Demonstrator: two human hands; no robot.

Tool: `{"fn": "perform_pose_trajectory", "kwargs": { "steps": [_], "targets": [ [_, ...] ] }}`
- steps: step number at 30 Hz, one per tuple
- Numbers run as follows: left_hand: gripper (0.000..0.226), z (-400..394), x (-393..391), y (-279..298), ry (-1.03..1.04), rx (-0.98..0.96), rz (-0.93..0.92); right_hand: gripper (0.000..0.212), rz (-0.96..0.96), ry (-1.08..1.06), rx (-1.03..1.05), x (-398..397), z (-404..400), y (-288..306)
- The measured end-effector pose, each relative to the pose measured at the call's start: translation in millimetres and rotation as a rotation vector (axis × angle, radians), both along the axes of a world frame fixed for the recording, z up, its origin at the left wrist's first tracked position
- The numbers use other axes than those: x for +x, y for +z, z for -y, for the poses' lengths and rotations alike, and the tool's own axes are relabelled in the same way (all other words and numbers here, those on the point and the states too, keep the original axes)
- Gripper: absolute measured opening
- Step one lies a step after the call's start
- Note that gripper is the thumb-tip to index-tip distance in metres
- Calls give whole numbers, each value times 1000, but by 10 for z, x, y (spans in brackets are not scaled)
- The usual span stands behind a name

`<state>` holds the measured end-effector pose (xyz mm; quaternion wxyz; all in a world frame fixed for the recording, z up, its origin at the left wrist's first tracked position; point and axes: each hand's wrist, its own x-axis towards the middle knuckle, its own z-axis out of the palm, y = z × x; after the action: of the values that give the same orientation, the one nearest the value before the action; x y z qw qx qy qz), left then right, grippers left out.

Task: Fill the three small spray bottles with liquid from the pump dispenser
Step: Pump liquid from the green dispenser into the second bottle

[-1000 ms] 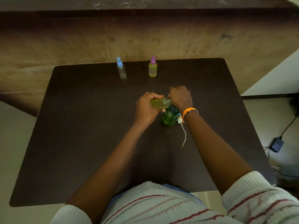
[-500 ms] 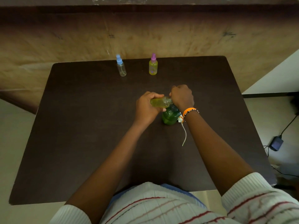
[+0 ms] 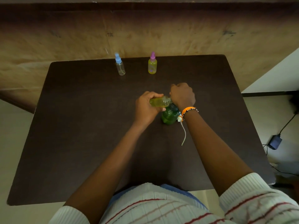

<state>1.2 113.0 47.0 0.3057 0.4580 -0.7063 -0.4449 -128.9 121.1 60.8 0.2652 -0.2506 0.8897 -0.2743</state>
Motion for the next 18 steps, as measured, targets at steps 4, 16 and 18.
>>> {"fn": "perform_pose_trajectory", "kwargs": {
  "steps": [4, 16, 18],
  "targets": [
    [51, 6, 6, 25, 1, -1, -1, 39, -11, 28, 22, -7, 2, 27],
    [50, -3, 6, 10, -2, 17, -4, 36, -107, -3, 0, 25, -17, 60],
    [50, -1, 8, 25, -2, 10, 1, 37, -125, 3, 3, 34, -19, 65]
  ]
}}
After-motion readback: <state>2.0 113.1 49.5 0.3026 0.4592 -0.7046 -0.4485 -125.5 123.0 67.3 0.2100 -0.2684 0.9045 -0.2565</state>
